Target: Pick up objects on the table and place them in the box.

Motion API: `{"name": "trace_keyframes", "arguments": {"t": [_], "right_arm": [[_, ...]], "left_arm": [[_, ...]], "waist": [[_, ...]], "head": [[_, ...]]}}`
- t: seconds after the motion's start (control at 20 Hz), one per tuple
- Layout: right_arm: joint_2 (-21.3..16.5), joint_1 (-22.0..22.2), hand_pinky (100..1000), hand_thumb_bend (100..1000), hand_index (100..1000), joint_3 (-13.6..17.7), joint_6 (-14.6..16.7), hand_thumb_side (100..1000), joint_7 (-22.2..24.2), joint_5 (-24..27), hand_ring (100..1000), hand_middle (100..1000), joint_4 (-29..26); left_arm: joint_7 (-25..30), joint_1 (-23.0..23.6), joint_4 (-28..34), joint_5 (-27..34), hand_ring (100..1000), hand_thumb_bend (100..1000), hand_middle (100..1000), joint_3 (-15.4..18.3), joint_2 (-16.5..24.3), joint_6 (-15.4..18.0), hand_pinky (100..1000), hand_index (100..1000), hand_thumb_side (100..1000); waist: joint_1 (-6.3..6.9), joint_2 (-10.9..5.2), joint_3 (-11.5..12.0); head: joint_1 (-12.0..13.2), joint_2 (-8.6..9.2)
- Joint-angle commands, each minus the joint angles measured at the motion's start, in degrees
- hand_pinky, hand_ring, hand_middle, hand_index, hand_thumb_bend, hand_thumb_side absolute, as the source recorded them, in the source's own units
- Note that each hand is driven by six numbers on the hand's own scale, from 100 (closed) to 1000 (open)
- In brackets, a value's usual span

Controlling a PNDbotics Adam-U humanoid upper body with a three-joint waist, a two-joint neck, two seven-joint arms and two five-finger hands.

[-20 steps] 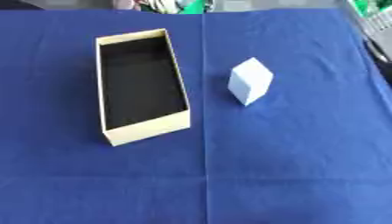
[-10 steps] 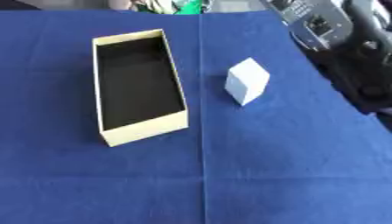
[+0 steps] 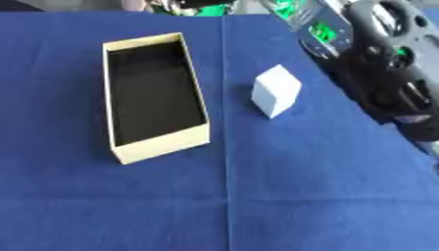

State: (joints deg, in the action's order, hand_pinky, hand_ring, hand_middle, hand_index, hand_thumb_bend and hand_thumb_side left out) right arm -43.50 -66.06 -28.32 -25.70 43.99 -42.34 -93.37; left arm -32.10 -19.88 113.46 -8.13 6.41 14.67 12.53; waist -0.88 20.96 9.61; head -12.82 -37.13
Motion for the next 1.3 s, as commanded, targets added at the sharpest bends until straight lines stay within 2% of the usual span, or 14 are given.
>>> {"name": "trace_keyframes", "arguments": {"t": [0.05, 0.3, 0.45, 0.65, 1.05, 1.3], "right_arm": [[-1.0, -1.0, 711, 100, 898, 0.5, -2.0, 1000, 3.9, 0.2, 840, 794, 0.3], [-3.4, -0.3, 717, 100, 898, 1.2, -1.3, 1000, 5.8, 1.6, 852, 805, -0.9], [-5.0, 0.3, 727, 226, 907, 1.4, -1.2, 1000, 6.9, 3.0, 867, 816, -1.9], [-7.5, 2.2, 740, 319, 931, 0.7, -1.3, 1000, 7.9, 5.6, 888, 837, -2.9], [-13.2, 7.4, 770, 370, 952, 0.8, -3.4, 926, 8.0, 10.0, 921, 856, -6.7], [-16.1, 10.8, 773, 369, 972, 0.8, -5.9, 937, 8.0, 13.2, 919, 854, -8.9]], "left_arm": [[0.2, -0.2, 1.1, 0.0, 690, 100, 615, 0.1, 1.2, 0.1, 541, 727, 708], [0.2, 0.2, 1.1, -0.2, 690, 100, 614, 0.2, 1.6, 0.0, 541, 726, 708], [0.1, 0.5, 1.1, -0.4, 690, 100, 614, 0.3, 2.0, -0.1, 541, 726, 708], [-0.1, 0.9, 1.1, -0.7, 688, 100, 614, 0.5, 2.7, -0.2, 541, 726, 708], [-0.4, 1.0, 1.1, -1.1, 684, 100, 614, 0.6, 3.2, -0.3, 540, 726, 707], [-0.5, 0.9, 1.1, -1.1, 682, 100, 612, 0.6, 3.2, -0.2, 540, 725, 707]], "waist": [[-0.71, -1.83, 0.1], [-1.10, -2.00, -0.6], [-1.58, -2.20, -1.2], [-2.27, -2.54, -1.9], [-3.03, -2.81, -2.6], [-2.90, -2.66, -2.7]], "head": [[0.1, 0.14], [0.8, -0.34], [1.4, -0.59], [2.3, -0.91], [3.1, -0.92], [3.1, -1.28]]}}
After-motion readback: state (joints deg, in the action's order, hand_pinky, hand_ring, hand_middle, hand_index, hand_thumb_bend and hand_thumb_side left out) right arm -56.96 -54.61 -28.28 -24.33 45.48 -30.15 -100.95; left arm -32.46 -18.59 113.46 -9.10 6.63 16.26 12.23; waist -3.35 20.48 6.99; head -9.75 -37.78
